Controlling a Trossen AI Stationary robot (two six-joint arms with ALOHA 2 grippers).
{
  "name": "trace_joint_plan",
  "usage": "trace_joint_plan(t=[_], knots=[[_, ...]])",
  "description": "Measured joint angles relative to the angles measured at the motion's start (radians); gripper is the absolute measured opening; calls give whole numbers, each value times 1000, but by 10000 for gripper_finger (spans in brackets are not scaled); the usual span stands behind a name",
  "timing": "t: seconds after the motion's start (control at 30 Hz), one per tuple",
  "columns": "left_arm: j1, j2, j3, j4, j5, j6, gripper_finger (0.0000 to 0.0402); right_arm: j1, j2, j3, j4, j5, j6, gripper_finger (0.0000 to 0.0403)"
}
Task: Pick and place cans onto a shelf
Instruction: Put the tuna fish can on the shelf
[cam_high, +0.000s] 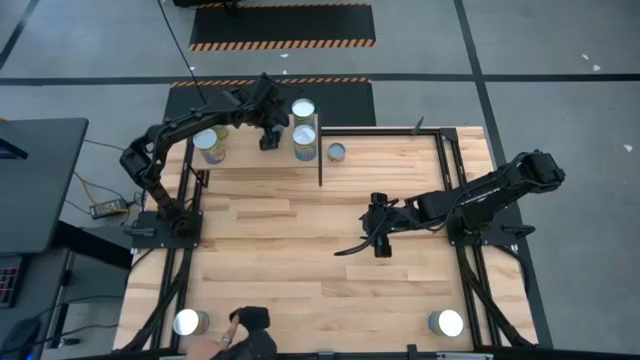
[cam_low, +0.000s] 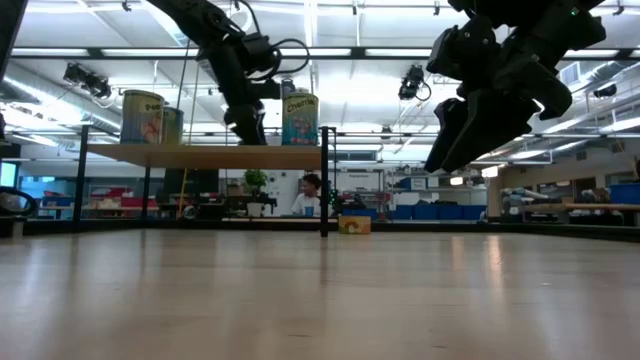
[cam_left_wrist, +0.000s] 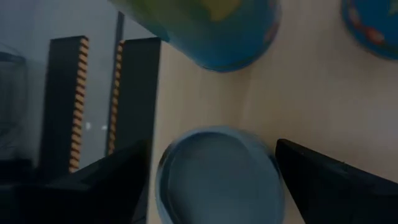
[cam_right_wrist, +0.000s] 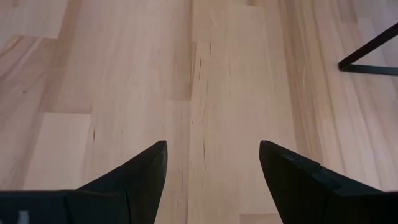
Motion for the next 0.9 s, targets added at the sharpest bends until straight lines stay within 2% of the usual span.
trace_joint_plan(t=[0.27,0.37,0.47,0.57,0.77,0.9], knots=[[-51,-78,0,-29,-113,-7,352,0,0,0,0,0,-1,262],[-65,-138,0,-99,-122,-65,352,0,0,0,0,0,-1,262],[-53,-173,2,-191,-187,-150,351,0,0,0,0,0,2,262],[-20,-156,1,-228,-232,-208,343,0,0,0,3,10,-1,262],[10,-97,0,-198,-300,-248,304,0,0,0,9,34,7,262],[35,-67,0,-149,-283,-277,279,1,0,0,7,30,22,262]])
